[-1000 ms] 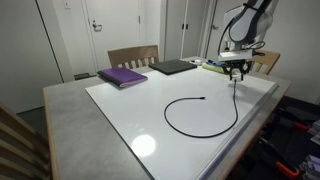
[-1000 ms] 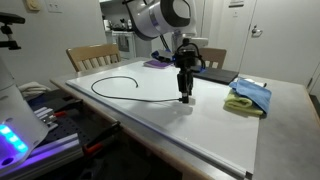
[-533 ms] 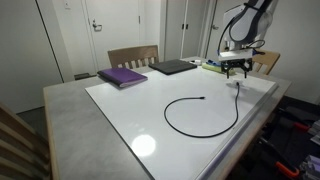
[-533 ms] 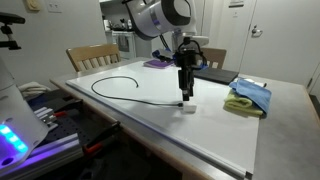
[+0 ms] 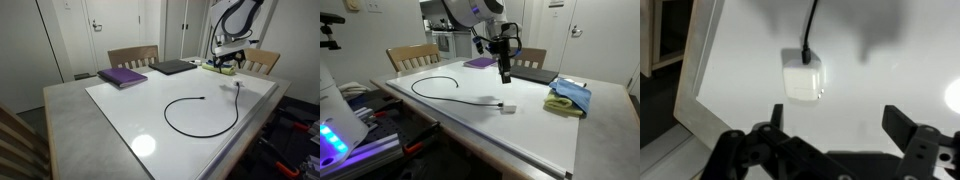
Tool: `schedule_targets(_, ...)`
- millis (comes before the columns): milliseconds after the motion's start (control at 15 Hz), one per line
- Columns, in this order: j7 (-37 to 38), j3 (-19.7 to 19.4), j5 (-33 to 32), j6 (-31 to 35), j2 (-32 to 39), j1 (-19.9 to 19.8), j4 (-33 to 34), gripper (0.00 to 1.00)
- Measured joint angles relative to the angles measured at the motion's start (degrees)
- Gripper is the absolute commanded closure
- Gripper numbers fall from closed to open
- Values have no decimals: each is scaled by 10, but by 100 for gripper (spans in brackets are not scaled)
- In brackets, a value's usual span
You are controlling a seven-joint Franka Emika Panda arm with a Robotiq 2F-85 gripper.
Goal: Place the charger straight across the board
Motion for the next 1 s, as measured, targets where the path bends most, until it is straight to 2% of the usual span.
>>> schedule_targets(200, -48, 41, -5, -31, -4, 9, 20, 0)
schedule_targets(600, -167, 107, -6, -37, -2, 20, 29, 0)
schedule_targets(1000, -325, 133, 5, 25, -17, 17, 18, 0)
